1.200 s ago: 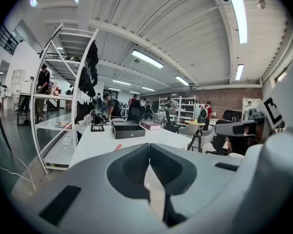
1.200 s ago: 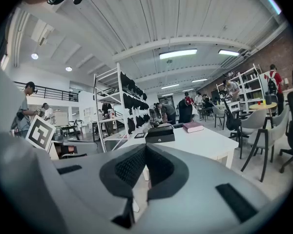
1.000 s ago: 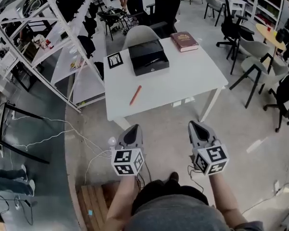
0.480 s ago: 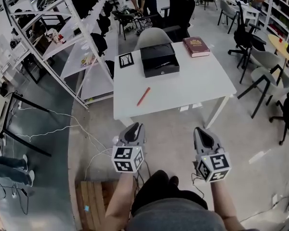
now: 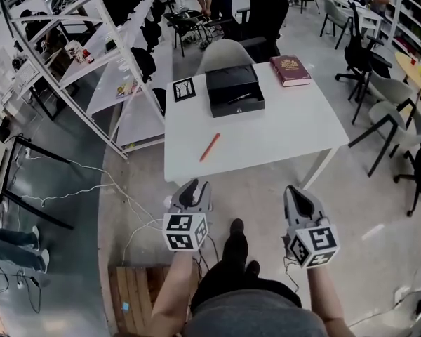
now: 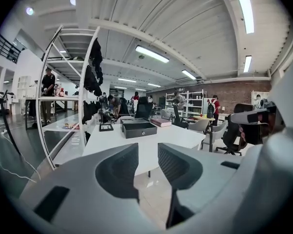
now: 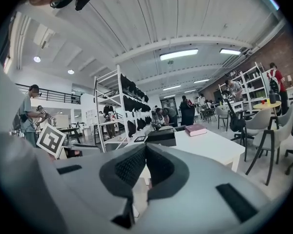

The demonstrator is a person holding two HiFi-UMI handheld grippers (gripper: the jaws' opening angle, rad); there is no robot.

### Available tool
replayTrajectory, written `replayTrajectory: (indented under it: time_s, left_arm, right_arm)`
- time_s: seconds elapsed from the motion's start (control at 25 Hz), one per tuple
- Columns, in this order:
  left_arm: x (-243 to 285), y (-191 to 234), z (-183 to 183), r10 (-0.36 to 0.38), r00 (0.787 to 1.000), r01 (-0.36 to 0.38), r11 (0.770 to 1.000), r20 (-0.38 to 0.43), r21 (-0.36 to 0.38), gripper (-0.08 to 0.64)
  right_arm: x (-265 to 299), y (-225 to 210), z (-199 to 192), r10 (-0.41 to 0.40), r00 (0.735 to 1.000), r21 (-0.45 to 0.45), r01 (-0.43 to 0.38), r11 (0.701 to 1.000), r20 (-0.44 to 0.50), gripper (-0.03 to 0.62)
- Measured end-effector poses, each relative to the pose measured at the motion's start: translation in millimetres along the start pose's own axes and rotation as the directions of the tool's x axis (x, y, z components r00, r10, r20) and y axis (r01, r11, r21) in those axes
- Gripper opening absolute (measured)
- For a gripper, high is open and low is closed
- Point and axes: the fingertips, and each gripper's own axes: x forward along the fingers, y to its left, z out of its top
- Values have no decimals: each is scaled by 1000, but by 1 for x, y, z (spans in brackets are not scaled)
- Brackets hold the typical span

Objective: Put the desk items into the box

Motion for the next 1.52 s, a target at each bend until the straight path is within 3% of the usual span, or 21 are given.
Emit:
replayTrajectory:
  time_s: [0.52,1.04,1.32,1.52]
  left_arm:
    - [91,43,11,-29,999,28,1000,-38,-2,135]
    - [174,85,11,-75,990,75,997,-124,-3,135]
    - [209,93,2,-124,977,123,992,-173,-16,135]
    - [231,89,-11,-171,957,173,985,-234,-14,135]
  right_arm:
    - [83,-31,28,-50,999,31,50,998,21,5]
    - [175,-51,32,-64,997,63,67,996,-43,5]
    - [208,-62,36,-96,994,67,99,993,-55,5]
    - [223,-73,36,-129,990,83,134,987,-64,5]
